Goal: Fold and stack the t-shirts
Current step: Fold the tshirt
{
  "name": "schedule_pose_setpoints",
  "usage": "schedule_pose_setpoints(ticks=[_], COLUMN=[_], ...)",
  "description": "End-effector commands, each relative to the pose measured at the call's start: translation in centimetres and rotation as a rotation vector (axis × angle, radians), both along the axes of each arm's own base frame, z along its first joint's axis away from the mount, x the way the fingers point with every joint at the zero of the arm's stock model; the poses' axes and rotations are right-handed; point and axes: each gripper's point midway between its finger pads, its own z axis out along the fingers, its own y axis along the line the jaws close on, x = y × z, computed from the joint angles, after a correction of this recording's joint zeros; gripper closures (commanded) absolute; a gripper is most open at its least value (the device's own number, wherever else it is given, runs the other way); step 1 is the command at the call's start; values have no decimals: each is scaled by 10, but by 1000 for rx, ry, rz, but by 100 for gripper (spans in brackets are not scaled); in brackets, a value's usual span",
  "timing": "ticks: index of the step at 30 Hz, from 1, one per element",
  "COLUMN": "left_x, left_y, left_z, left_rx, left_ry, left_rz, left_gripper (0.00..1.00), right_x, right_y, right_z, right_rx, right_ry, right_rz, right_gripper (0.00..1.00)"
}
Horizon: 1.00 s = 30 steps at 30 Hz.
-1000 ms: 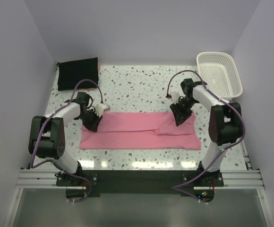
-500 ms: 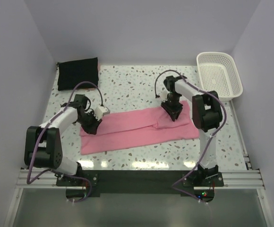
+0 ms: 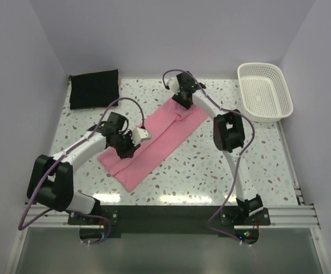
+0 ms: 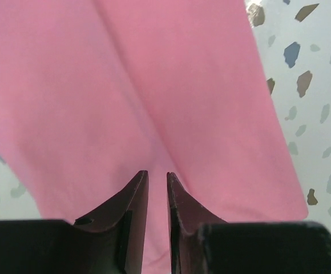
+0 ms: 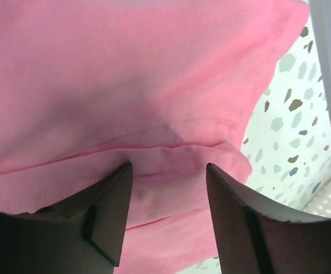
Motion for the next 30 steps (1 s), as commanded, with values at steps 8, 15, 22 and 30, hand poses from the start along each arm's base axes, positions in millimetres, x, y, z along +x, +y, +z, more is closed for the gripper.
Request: schedule_pose_setpoints(ticks=[8, 15, 22, 30], left_x=[-4, -51, -104, -46], left_y=[-71, -144, -275, -239], left_z=[-51, -64, -5, 93], left_rx=[86, 88, -152, -462], left_ry=[32, 103, 151, 76], left_rz=[-122, -283, -426, -263], left_gripper=[82, 86, 83, 75], right_x=[-27, -97, -154, -166], right_y=[-41, -78, -107, -87], right_z=[150, 135, 92, 43], right_rx=[155, 252, 281, 324], right_ry=[-260, 5, 282, 468], right_rz=[-142, -255, -298, -299], right_gripper=[29, 29, 37, 66])
